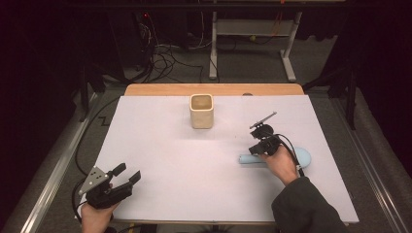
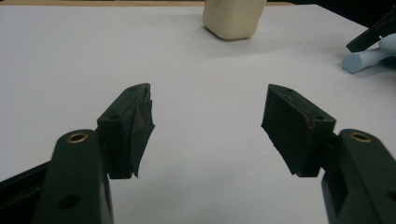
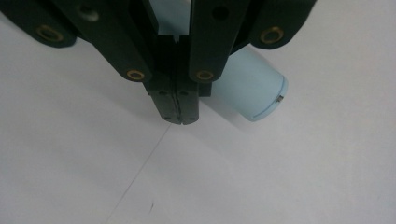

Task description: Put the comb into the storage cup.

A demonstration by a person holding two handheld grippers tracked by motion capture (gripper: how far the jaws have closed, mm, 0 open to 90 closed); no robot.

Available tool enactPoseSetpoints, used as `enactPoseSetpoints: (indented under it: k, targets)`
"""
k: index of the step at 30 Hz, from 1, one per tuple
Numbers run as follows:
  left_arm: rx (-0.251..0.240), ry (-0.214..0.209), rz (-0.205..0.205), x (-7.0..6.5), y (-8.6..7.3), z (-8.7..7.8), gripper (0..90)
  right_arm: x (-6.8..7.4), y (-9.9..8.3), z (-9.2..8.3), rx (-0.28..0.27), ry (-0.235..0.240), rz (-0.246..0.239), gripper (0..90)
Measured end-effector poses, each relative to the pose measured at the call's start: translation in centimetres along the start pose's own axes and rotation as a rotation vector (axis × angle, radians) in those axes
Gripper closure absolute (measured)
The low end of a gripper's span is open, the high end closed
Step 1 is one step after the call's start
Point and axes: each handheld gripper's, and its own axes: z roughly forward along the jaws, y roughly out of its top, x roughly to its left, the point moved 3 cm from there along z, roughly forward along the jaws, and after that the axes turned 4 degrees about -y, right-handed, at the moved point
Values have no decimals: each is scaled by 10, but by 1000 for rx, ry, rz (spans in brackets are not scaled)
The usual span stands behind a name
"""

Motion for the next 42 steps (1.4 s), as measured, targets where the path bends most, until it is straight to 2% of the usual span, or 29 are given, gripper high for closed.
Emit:
enactPoseSetpoints:
  k: [5,22,32,42]
  targets:
    - [4,-1,3,-1,0,0,339,4,-8,-3,-6,18,-3,900]
    - [10,4,14,-2,0,1,339,15,-24,-12,-25,25,-52,900]
    - [11,-3,22,-2,0,1,338,18,-31,-13,-41,29,-44,900]
    - [13,-10,23,-3,1,4,338,20,-37,-15,-37,37,-56,900]
